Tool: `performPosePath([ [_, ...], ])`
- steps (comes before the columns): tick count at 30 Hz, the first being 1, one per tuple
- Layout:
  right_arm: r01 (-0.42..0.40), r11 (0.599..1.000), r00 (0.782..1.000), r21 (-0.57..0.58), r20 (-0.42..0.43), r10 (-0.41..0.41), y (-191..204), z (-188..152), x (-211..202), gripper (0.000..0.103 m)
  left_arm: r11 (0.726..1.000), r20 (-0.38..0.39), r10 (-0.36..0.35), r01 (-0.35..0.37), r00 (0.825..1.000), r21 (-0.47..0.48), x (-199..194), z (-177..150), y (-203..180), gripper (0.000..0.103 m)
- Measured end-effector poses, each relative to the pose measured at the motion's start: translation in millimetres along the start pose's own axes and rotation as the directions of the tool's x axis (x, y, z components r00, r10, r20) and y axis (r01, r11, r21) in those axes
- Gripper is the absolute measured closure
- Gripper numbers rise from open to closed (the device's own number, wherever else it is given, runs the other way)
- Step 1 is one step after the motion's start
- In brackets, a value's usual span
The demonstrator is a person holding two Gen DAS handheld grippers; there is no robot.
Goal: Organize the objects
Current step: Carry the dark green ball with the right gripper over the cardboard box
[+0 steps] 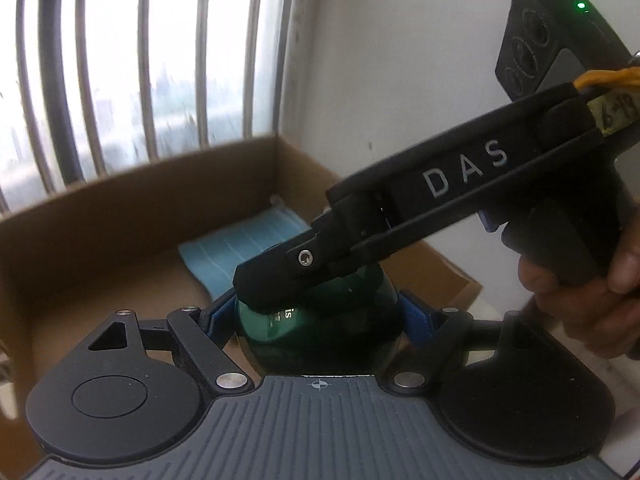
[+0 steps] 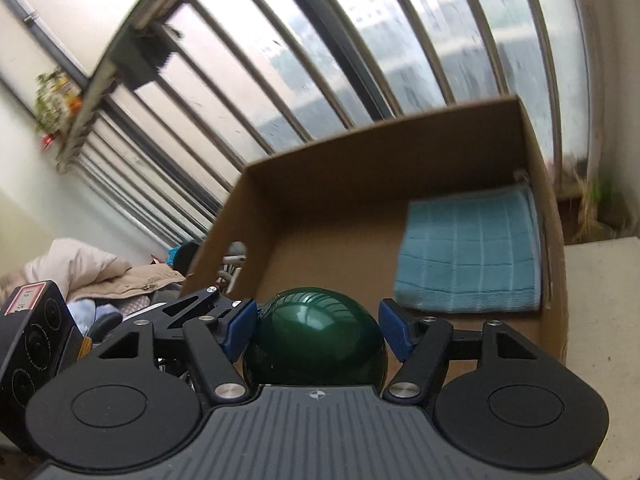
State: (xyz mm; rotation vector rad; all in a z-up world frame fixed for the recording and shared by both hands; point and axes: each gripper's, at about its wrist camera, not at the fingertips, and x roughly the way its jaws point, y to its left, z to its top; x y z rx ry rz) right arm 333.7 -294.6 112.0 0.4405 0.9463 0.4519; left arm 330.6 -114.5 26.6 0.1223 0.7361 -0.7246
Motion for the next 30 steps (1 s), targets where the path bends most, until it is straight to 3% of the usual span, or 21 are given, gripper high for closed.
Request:
performPosePath([
  [6,0.048,0.998,0.995,0.037,-0.090,-0.045,-19.4,11.2,28.3,0.034,0.994,-0.166,-0.082,0.067,0.983,-0.091,43.4,20.0,21.0,0.022],
  [11,0.079,0.994,0.979,0.069,-0.195,-0.065,-30.9,18.4,48.9,0.034,0.977,-0.296,-0.159,0.106,0.942,-0.188,73.3,35.9,37.6,0.022],
  [15,0.122,0.991,0.954,0.056,-0.281,-0.102,-31.1,18.7,64.8,0.036,0.967,-0.382,-0.186,0.100,0.905,-0.233,79.7,13.5,35.0,0.022],
  [21,0.138,0.988,0.929,0.067,-0.356,-0.106,-38.6,23.8,83.5,0.036,0.933,-0.421,-0.248,0.098,0.873,-0.346,91.7,14.3,54.4,0.023],
  [30,0.133,0.989,0.930,0.058,-0.353,-0.105,-35.8,30.4,83.4,0.036,0.928,-0.397,-0.253,0.106,0.882,-0.357,79.9,19.4,58.5,0.021],
])
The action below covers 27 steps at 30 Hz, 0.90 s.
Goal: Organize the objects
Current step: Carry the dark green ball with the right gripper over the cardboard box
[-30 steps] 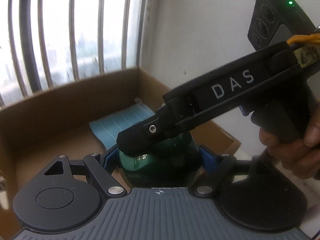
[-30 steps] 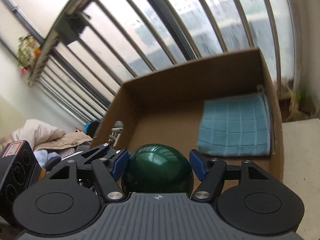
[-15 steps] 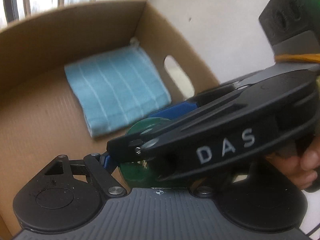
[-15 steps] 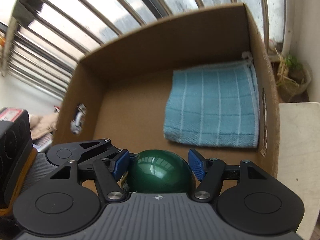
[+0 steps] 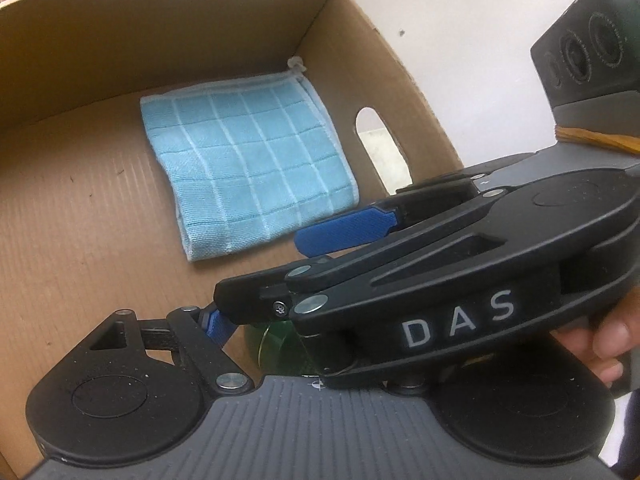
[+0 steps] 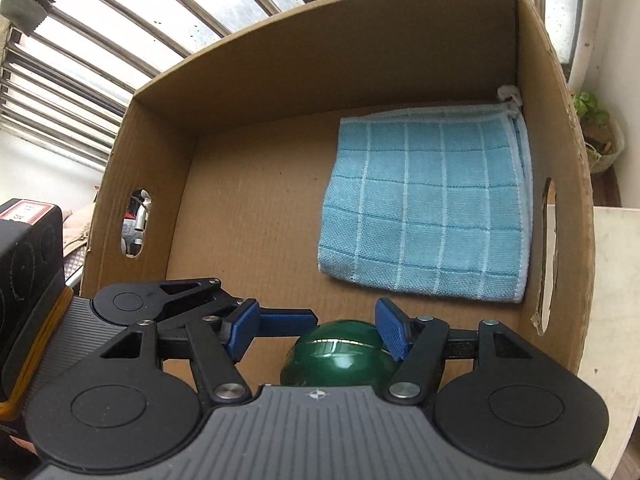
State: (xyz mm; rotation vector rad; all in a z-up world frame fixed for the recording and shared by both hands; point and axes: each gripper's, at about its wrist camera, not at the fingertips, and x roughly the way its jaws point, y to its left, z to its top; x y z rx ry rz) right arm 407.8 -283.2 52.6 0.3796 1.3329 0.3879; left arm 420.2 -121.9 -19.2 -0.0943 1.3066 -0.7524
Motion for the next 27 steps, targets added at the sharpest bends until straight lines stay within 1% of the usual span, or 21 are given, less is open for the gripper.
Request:
performPosePath([
  [3,-0.010,1.000,1.000,0.006,0.001,0.010,-1.4,0.2,-0.3,0.036,1.000,0.006,0.000,0.000,1.000,-0.002,0.5,-1.0,1.9,0.021],
  [6,-0.010,1.000,1.000,0.019,0.005,0.010,-4.0,1.6,0.7,0.036,1.000,0.028,0.015,-0.015,1.000,-0.001,-4.1,1.4,3.5,0.021],
  [9,-0.024,0.999,1.000,0.025,0.007,0.024,-5.5,2.0,1.3,0.035,1.000,0.043,0.014,-0.013,0.999,-0.015,-8.0,4.8,7.5,0.019],
  [12,-0.036,0.999,0.999,0.024,0.008,0.036,-6.1,3.3,4.1,0.036,1.000,0.038,0.015,-0.014,0.999,-0.024,-7.6,6.0,10.4,0.018],
  [19,-0.053,0.999,0.999,0.014,0.008,0.053,-7.7,6.3,11.1,0.046,0.999,0.014,0.010,-0.009,1.000,-0.046,-1.4,11.6,17.9,0.018],
  [23,-0.044,0.999,0.999,-0.009,-0.012,0.044,-5.3,4.1,15.0,0.054,0.998,-0.018,-0.004,0.003,1.000,-0.065,3.8,13.3,21.6,0.018],
  [24,-0.042,0.999,0.999,-0.013,-0.017,0.042,-4.4,2.7,16.1,0.058,0.997,-0.022,-0.009,0.007,1.000,-0.071,4.1,14.0,22.1,0.018],
  [27,-0.017,1.000,0.999,-0.016,-0.030,0.016,-4.0,1.9,14.8,0.060,0.998,-0.029,-0.016,0.014,0.999,-0.065,5.4,14.8,19.2,0.017],
])
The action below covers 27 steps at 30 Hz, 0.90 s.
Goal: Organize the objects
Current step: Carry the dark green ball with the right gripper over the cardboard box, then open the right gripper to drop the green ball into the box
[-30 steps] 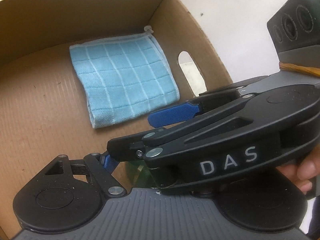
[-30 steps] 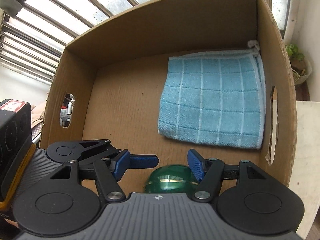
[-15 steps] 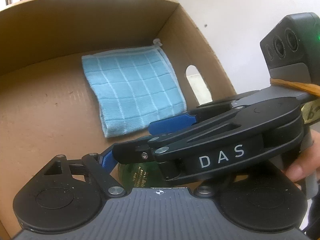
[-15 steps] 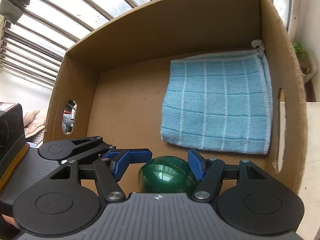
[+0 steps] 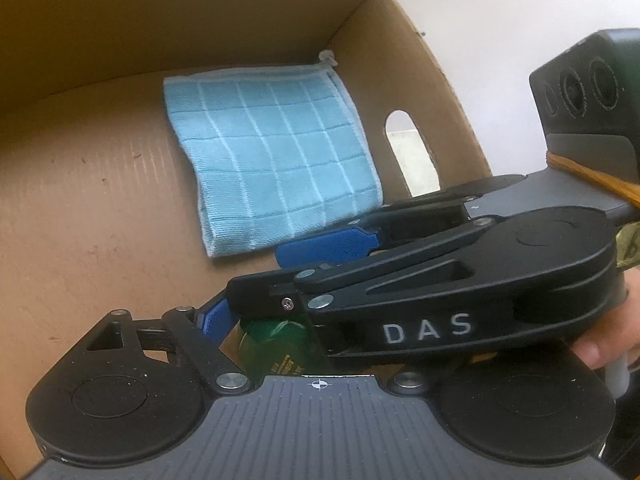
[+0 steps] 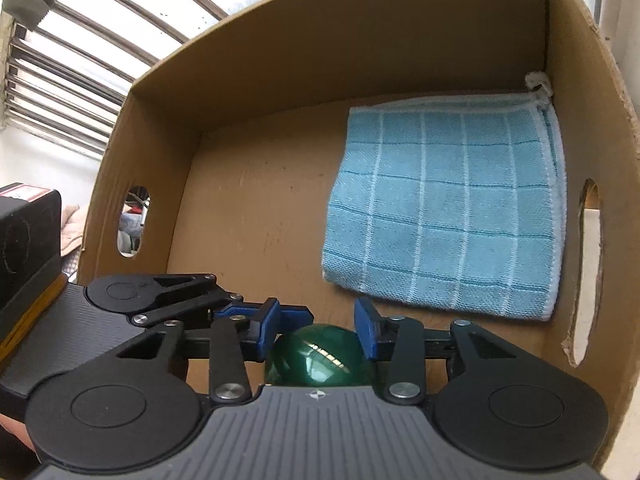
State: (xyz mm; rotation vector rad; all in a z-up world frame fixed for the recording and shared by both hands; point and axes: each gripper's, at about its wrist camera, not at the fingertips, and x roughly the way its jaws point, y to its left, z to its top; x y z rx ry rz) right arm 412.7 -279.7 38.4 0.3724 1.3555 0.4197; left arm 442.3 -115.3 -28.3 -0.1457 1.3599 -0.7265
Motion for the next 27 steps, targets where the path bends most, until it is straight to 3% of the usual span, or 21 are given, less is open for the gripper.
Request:
performPosePath([
  [5,0.034,0.999,0.999,0.006,0.001,-0.034,-0.9,1.5,-2.4,0.060,1.000,0.000,-0.021,0.021,1.000,0.015,-0.7,-0.4,-4.9,0.016],
  [16,-0.017,1.000,0.995,0.016,0.095,0.015,2.0,1.0,-29.4,0.059,1.000,0.080,0.008,-0.010,0.997,0.024,-25.9,0.3,-3.7,0.014],
  [27,0.020,0.999,0.996,-0.047,0.088,-0.016,10.6,-1.2,-20.5,0.060,0.999,0.052,-0.024,0.022,0.998,0.026,-20.1,-4.4,-3.3,0.014],
])
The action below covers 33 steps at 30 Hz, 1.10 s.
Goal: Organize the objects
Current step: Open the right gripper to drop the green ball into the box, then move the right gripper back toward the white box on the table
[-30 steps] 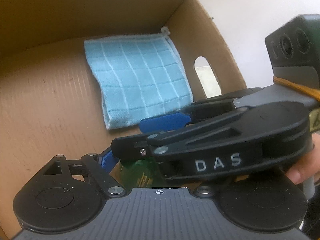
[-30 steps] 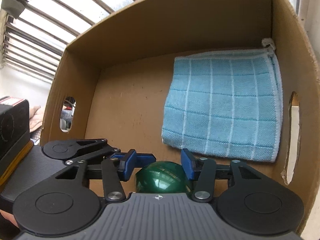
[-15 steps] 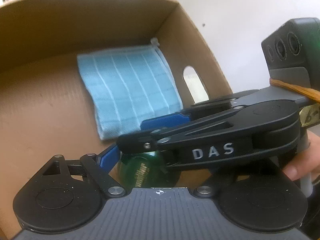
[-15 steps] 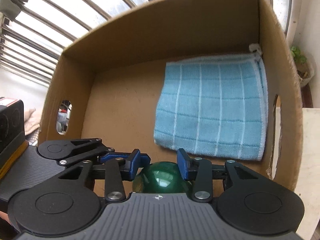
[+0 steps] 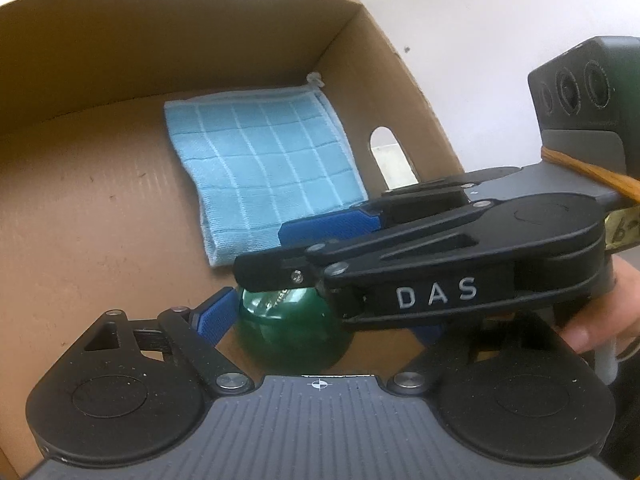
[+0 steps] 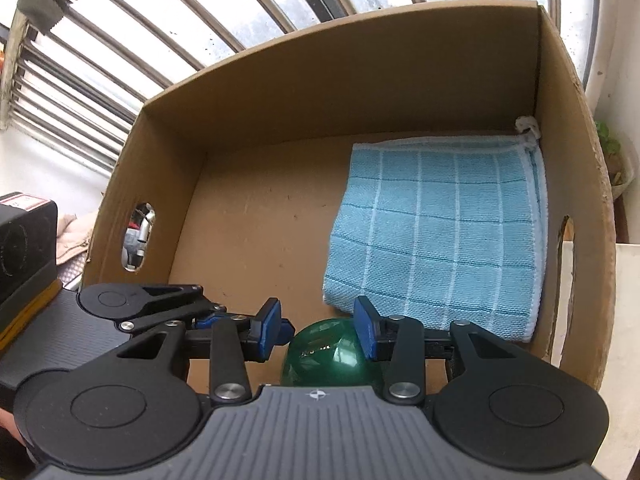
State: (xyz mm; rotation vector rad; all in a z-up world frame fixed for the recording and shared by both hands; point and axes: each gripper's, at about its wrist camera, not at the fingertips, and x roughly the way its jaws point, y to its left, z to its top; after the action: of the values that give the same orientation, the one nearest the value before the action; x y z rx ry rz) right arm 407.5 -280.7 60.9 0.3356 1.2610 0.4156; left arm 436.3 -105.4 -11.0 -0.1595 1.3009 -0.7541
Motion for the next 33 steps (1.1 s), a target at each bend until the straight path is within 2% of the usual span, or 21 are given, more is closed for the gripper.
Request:
performPosePath([
  [4,0.011,1.000,1.000,-0.008,-0.028,-0.011,1.5,-5.5,2.8,0.062,0.999,-0.010,-0.048,0.048,0.999,-0.021,1.2,-2.4,0.9,0.014],
  [9,0.019,1.000,0.999,0.011,-0.028,-0.019,-2.3,-9.1,7.0,0.062,1.000,-0.011,-0.030,0.030,0.999,0.007,5.7,-6.1,-8.6,0.014],
  [11,0.008,1.000,1.000,0.014,-0.005,-0.008,-0.8,-11.9,0.4,0.062,0.999,0.011,-0.034,0.033,0.999,0.012,-0.2,-6.9,-12.0,0.014],
  [15,0.021,1.000,0.997,-0.002,0.069,-0.021,10.4,-22.7,-23.2,0.061,0.998,0.080,0.002,-0.006,0.997,0.055,-22.6,-15.0,-27.2,0.014],
  [20,0.023,1.000,0.981,-0.016,0.194,-0.019,26.7,-49.8,-64.3,0.054,0.990,0.187,0.056,-0.079,0.981,0.118,-58.3,-40.7,-55.0,0.014],
  [26,-0.055,0.998,0.926,-0.039,0.371,0.066,39.1,-104.9,-121.8,0.043,0.969,0.324,0.080,-0.150,0.943,0.199,-105.5,-92.9,-91.4,0.010],
  [29,-0.103,0.993,0.887,-0.061,0.446,0.120,43.4,-139.8,-144.8,0.040,0.958,0.394,0.075,-0.176,0.916,0.225,-128.1,-124.4,-104.0,0.007],
  [33,-0.158,0.983,0.819,-0.092,0.544,0.183,46.9,-192.8,-157.6,0.033,0.949,0.476,0.057,-0.196,0.878,0.247,-144.2,-171.6,-107.5,0.006],
])
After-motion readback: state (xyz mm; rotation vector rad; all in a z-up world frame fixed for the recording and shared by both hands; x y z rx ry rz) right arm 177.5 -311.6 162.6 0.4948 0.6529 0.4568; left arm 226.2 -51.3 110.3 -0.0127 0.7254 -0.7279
